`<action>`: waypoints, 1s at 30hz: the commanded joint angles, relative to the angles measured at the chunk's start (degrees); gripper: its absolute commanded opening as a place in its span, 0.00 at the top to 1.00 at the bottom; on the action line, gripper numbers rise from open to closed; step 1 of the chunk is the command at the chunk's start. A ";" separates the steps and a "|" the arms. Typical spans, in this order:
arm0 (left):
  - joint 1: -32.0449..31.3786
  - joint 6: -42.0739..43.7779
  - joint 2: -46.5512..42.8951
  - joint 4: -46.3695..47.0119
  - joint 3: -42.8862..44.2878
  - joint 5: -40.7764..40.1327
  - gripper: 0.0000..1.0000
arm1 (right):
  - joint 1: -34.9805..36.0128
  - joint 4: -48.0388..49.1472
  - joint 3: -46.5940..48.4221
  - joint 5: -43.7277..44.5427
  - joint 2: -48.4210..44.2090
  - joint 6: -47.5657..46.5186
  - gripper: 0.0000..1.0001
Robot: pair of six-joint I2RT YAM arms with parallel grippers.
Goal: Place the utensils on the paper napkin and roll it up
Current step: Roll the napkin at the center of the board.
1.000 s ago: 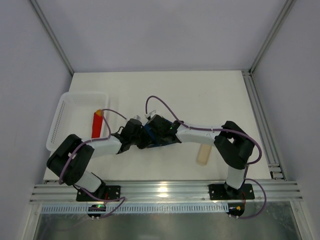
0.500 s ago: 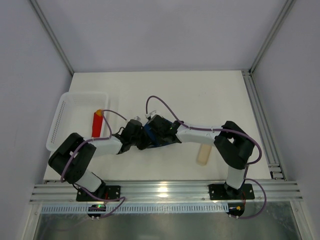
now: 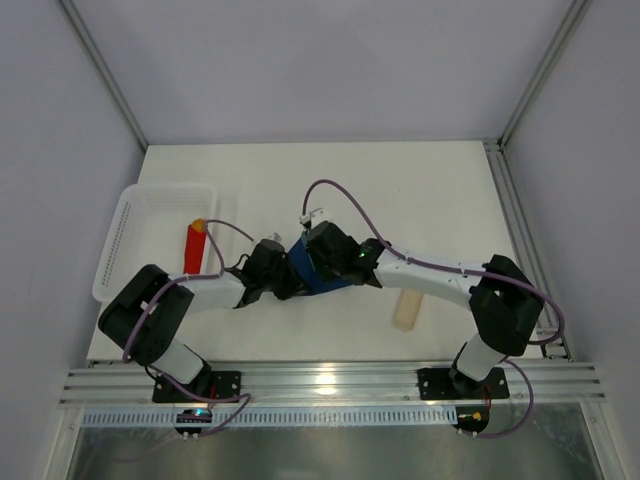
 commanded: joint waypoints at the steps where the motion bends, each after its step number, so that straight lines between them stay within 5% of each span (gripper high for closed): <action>1: -0.33 0.14 0.33 2.46 -0.19 0.15 0.98 | -0.80 1.87 -2.65 -0.55 -2.72 1.64 0.74; 6: -0.33 0.23 -0.02 2.37 -0.19 0.24 0.98 | -4.74 8.55 -9.84 -10.99 -3.77 4.89 0.97; 14: -0.33 0.40 -0.38 2.11 -0.28 0.41 0.98 | -14.50 32.10 -21.46 -38.15 -4.74 12.89 0.96; 30: -0.33 1.28 -0.90 1.23 0.07 0.23 0.98 | -18.02 39.15 -22.69 -42.92 0.09 16.15 0.96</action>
